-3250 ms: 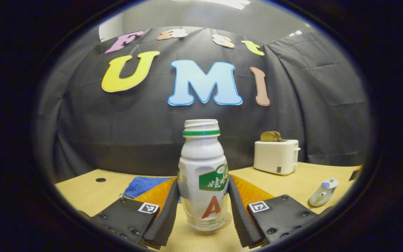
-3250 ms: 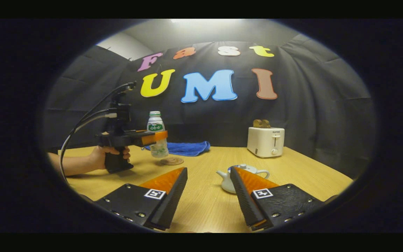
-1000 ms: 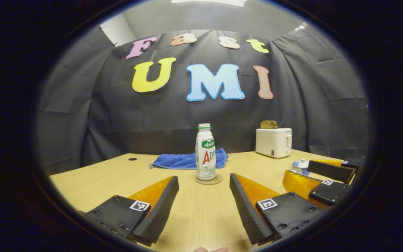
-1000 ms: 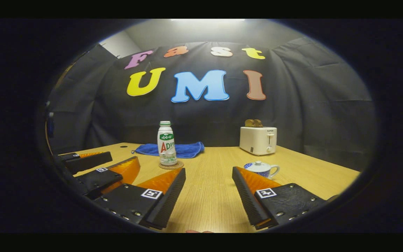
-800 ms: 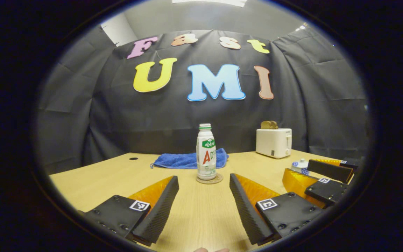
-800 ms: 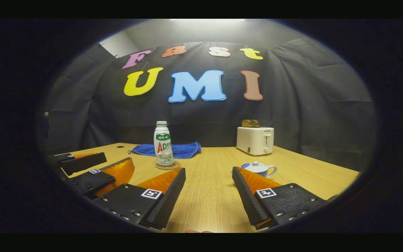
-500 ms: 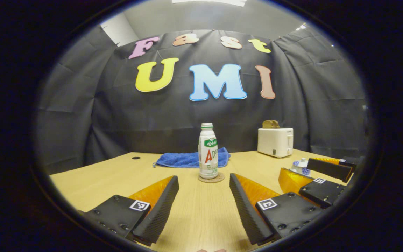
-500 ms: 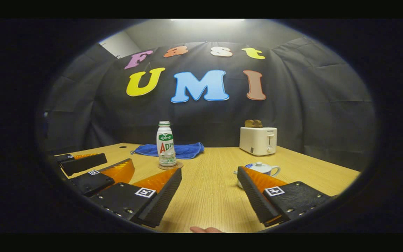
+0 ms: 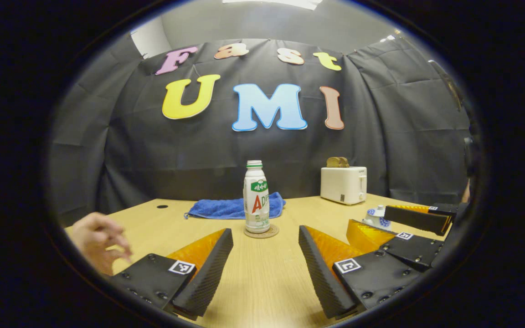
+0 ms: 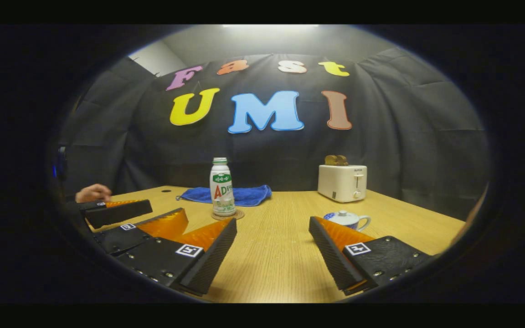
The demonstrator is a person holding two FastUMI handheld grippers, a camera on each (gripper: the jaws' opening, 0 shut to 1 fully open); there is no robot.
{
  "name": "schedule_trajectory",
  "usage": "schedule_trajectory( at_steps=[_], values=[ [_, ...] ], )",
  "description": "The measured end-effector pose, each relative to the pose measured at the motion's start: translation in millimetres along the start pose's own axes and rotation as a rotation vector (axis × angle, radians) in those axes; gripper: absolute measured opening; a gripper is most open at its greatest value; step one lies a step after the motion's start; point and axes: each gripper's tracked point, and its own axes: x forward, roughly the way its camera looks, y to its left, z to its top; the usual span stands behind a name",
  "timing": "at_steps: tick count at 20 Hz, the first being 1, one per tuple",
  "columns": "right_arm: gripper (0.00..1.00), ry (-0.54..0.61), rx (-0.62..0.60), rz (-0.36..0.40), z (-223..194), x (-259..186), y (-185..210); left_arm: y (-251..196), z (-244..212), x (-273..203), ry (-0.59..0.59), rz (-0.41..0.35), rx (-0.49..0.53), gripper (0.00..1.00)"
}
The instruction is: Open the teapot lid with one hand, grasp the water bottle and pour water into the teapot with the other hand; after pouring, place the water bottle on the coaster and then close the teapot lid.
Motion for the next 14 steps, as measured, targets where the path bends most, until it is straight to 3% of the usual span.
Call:
schedule_trajectory(
  at_steps=[11,12,13,14],
  values=[
    [0.97,0.0,0.0,-0.001,-0.6,-0.8,-0.3,0.3,-0.2,0.7,-0.001,0.0,0.001,0.92],
    [0.97,0.0,0.0,-0.001,-0.1,-0.5,-0.3,0.8,-0.4,0.1,-0.001,0.0,0.001,0.99],
    [0.98,0.0,0.0,-0.001,-0.3,-0.7,-0.3,1.2,-0.1,-0.5,-0.001,0.0,0.001,0.95],
    [0.98,0.0,0.0,-0.001,-0.1,-0.6,-0.4,0.9,-0.3,-0.1,-0.001,0.0,0.002,0.99]
  ],
)
